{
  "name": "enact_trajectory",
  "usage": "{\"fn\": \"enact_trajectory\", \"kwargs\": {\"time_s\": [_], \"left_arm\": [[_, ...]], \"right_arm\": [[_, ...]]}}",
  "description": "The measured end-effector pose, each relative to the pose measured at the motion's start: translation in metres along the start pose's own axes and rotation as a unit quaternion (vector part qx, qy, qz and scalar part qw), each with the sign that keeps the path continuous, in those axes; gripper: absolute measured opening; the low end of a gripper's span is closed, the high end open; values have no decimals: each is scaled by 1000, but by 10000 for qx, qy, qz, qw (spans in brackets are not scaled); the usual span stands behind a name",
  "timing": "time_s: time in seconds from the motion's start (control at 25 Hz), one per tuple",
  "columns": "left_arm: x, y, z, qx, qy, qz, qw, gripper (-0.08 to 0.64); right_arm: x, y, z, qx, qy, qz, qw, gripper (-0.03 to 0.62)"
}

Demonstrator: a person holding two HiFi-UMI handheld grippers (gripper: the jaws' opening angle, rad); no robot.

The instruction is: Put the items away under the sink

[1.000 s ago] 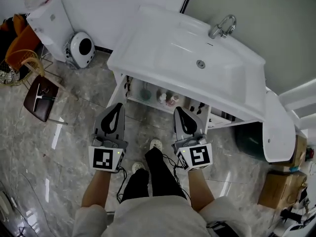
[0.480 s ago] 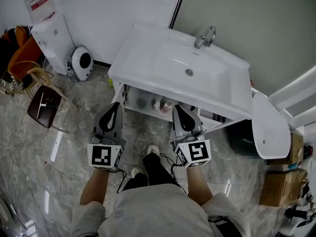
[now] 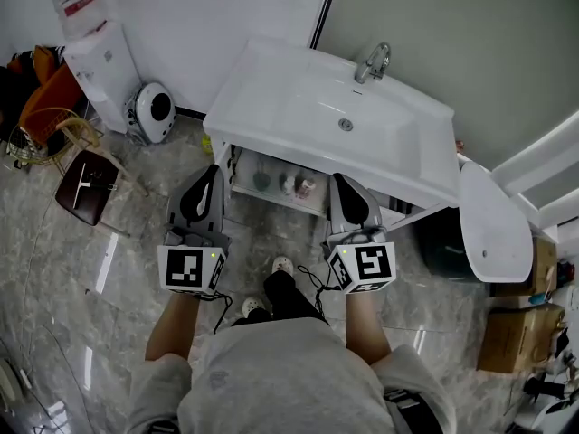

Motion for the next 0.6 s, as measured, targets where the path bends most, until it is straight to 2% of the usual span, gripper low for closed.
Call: {"fn": "enact_trajectory", "kwargs": {"time_s": [0.6], "left_arm": [[18, -18, -25, 113, 148, -32, 9998, 8]], "right_arm": [[-10, -23, -38, 219, 191, -45, 9996, 12]]}}
Point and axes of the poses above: the fingertips, and each gripper's own axes: z forward along the fingers, x to its right, y out of its underside, the point moved 9 cm from there along -z, backward along the fingers, and after that the axes turned 10 degrees about x, right-handed, at the moved point
